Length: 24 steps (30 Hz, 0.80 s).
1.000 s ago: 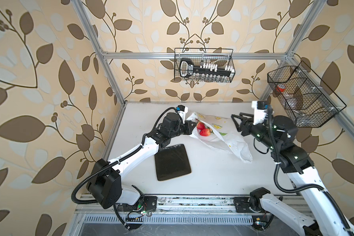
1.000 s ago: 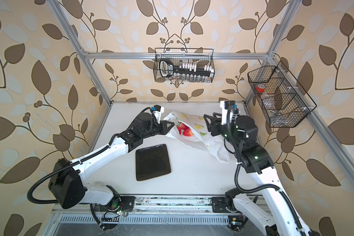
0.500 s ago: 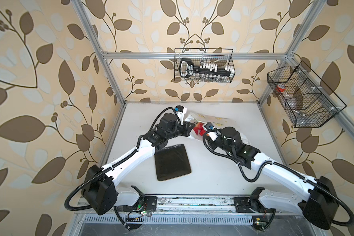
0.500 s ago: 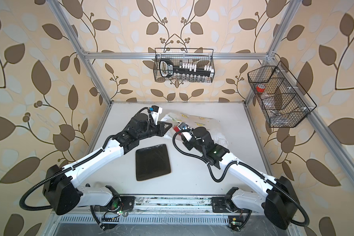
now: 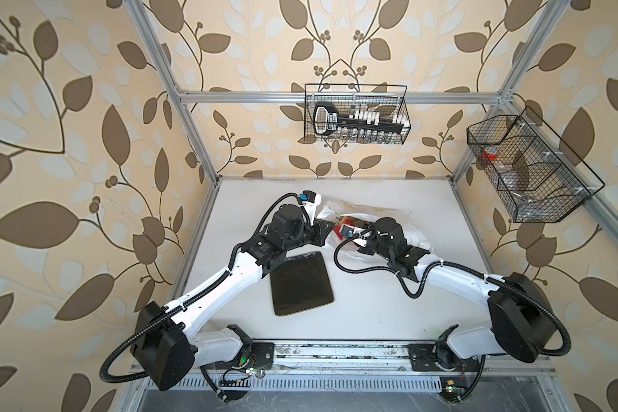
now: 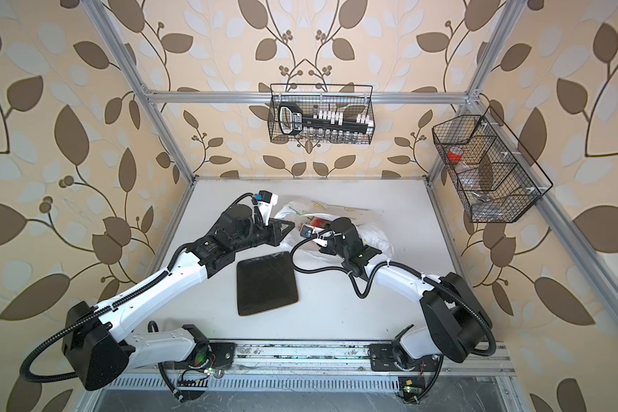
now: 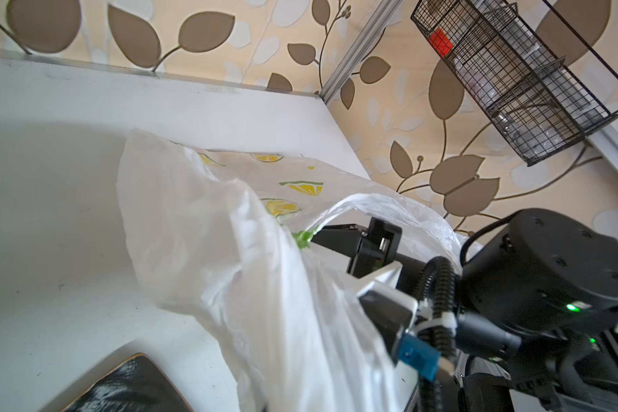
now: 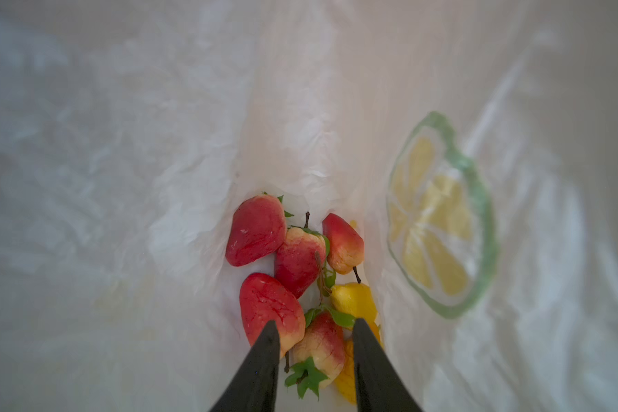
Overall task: Take the fake fruits out of the plastic bag
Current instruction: 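Hold the bag open with the left gripper while the right gripper reaches inside, then grasp a red-yellow fake peach inside the bag with the right gripper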
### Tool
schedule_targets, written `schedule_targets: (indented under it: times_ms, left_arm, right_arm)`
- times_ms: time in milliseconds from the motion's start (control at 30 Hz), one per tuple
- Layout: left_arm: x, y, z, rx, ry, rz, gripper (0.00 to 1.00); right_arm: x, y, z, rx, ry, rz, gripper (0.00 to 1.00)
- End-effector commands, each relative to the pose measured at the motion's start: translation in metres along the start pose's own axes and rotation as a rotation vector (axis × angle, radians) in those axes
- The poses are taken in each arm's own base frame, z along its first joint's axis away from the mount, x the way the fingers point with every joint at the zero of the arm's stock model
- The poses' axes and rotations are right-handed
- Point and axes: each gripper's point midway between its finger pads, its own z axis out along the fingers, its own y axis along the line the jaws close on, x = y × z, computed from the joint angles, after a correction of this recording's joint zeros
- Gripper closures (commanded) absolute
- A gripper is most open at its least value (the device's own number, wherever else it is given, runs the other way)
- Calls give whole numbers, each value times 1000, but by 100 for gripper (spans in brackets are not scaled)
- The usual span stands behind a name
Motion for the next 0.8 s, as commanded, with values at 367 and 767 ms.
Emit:
schedule_targets:
  times_ms: [367, 767]
  left_arm:
    - [6, -4, -21, -3, 9, 89, 100]
    - [52, 5, -23, 16, 131, 28, 100]
  right_arm:
    - [43, 12, 38, 28, 217, 290, 59]
    - [67, 31, 29, 118, 437, 1241, 46]
